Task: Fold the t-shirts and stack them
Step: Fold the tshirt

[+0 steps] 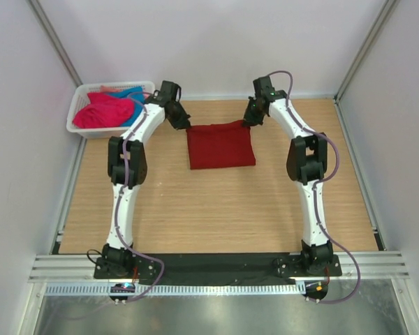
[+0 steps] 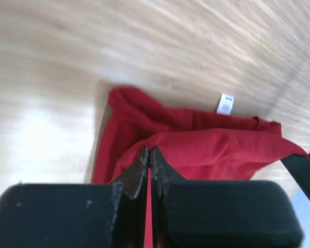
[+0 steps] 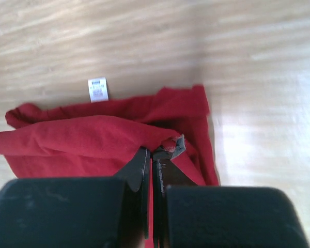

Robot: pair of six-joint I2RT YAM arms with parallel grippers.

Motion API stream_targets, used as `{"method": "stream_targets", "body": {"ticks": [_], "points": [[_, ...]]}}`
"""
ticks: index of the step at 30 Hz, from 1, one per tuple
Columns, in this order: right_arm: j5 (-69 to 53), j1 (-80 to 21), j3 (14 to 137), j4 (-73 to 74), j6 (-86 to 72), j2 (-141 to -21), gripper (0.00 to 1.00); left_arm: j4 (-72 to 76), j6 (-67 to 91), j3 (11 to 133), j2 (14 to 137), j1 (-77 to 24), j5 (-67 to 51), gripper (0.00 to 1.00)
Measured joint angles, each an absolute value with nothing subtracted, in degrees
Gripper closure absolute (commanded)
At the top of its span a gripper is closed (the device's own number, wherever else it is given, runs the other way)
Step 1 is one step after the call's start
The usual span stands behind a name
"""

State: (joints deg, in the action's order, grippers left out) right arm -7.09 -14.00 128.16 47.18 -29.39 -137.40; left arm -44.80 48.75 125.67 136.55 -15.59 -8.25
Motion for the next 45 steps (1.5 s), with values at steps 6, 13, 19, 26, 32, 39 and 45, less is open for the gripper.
{"method": "stream_targets", "body": {"ticks": [6, 13, 19, 26, 32, 39, 45], "points": [[-6.96, -13.47, 128.16, 40.93, -30.72, -140.73, 0.99, -36.75, 48.47, 126.96, 142.1, -14.46, -11.14, 0.95], [-6.7, -12.4, 128.22, 37.01, -32.75, -141.08, 0.71, -30.04, 45.65, 128.14, 143.63, -13.87, -12.45, 0.62], [-8.01, -11.51, 128.27, 38.28, -31.53, -140.86, 0.54, -30.79, 40.58, 127.09, 140.14, -14.26, -10.46, 0.59], [-18.2, -10.98, 119.81, 39.66, -28.1, -134.72, 0.69, -30.06, 38.09, 115.42, 126.13, -19.49, -11.68, 0.63], [-25.87, -11.27, 112.86, 37.26, -26.87, -133.38, 0.68, -26.83, 37.3, 110.08, 127.68, -25.1, -15.07, 0.6], [-33.06, -9.32, 111.72, 28.71, -28.88, -139.11, 0.64, -22.79, 39.31, 120.4, 143.28, -19.75, -18.76, 0.58], [-37.45, -7.68, 108.73, 20.43, -32.23, -139.24, 0.62, -15.84, 43.29, 131.09, 149.4, -15.03, -19.29, 0.54]]}}
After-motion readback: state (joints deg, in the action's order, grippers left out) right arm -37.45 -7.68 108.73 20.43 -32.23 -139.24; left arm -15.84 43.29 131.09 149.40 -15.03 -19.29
